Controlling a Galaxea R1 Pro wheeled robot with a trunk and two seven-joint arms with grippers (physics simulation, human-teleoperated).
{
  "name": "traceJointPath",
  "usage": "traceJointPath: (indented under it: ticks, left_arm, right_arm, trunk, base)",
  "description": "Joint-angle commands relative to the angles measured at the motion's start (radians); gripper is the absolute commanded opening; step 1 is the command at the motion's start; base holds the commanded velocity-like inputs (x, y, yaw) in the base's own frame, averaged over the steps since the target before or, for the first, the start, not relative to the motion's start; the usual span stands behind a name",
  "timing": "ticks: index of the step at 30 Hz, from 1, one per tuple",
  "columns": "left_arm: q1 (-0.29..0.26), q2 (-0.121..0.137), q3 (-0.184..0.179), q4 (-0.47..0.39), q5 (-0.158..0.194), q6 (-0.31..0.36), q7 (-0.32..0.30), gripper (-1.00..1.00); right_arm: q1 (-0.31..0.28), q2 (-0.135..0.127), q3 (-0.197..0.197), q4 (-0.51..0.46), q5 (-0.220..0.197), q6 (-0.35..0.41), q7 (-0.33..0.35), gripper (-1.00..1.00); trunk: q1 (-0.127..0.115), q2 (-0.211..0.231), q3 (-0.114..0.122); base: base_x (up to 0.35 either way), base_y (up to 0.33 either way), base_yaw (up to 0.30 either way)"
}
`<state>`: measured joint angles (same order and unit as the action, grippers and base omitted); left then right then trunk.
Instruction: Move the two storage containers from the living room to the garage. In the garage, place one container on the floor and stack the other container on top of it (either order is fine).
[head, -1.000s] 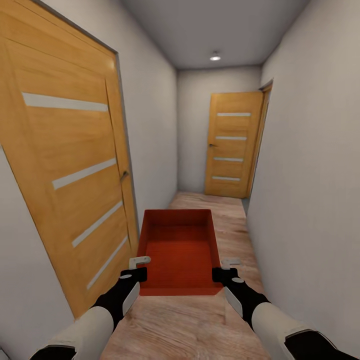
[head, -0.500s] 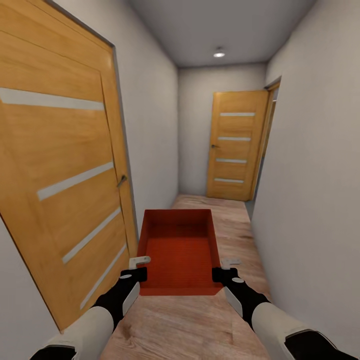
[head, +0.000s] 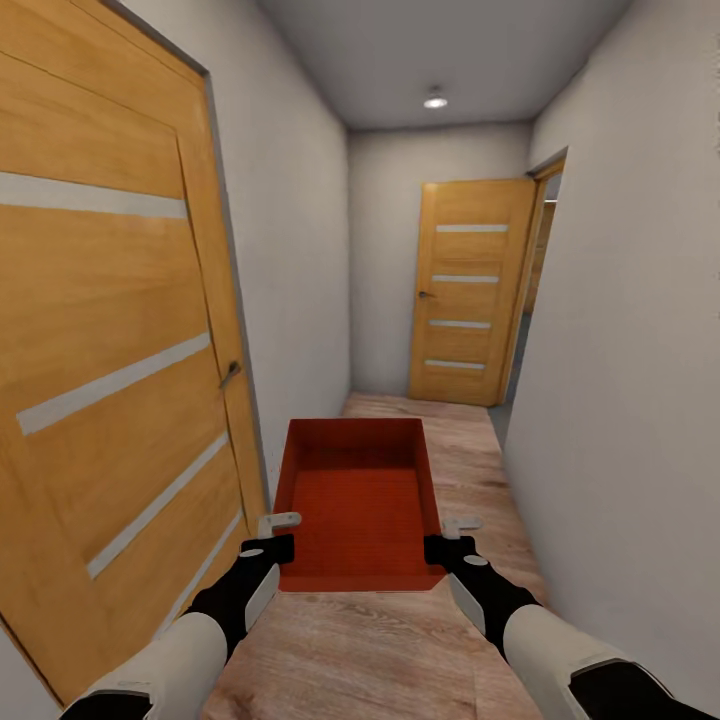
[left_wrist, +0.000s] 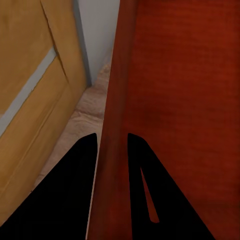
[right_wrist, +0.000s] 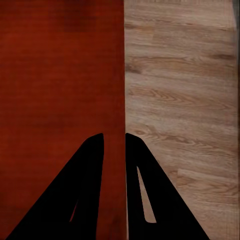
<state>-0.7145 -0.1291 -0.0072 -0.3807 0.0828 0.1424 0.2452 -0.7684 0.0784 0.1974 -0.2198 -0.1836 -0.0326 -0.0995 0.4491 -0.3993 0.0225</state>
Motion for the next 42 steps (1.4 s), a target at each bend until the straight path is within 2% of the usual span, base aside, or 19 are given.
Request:
traceJointPath:
  ticks: [1, 19, 42]
  left_arm:
    - [0.000, 0.034, 0.026, -0.007, -0.018, 0.000, 0.029, -1.00]
    - [0.000, 0.034, 0.026, -0.007, -0.019, 0.000, 0.029, -1.00]
    - [0.000, 0.034, 0.026, -0.004, -0.018, 0.000, 0.029, -1.00]
  right_arm:
    - [0.000, -0.005, -0.015, 0.003, -0.011, -0.004, -0.008, -1.00]
    - [0.000, -0.006, -0.015, 0.003, -0.011, -0.005, -0.008, -1.00]
    - [0.000, -0.006, -0.015, 0.003, -0.011, -0.006, -0.008, -1.00]
  trunk:
    - [0.001, -0.001, 0.000]
    - [0.001, -0.001, 0.000]
    - [0.001, -0.001, 0.000]
  base:
    - [0.322, 0.081, -0.215]
    - [0.322, 0.081, -0.197]
    - [0.322, 0.027, -0.012]
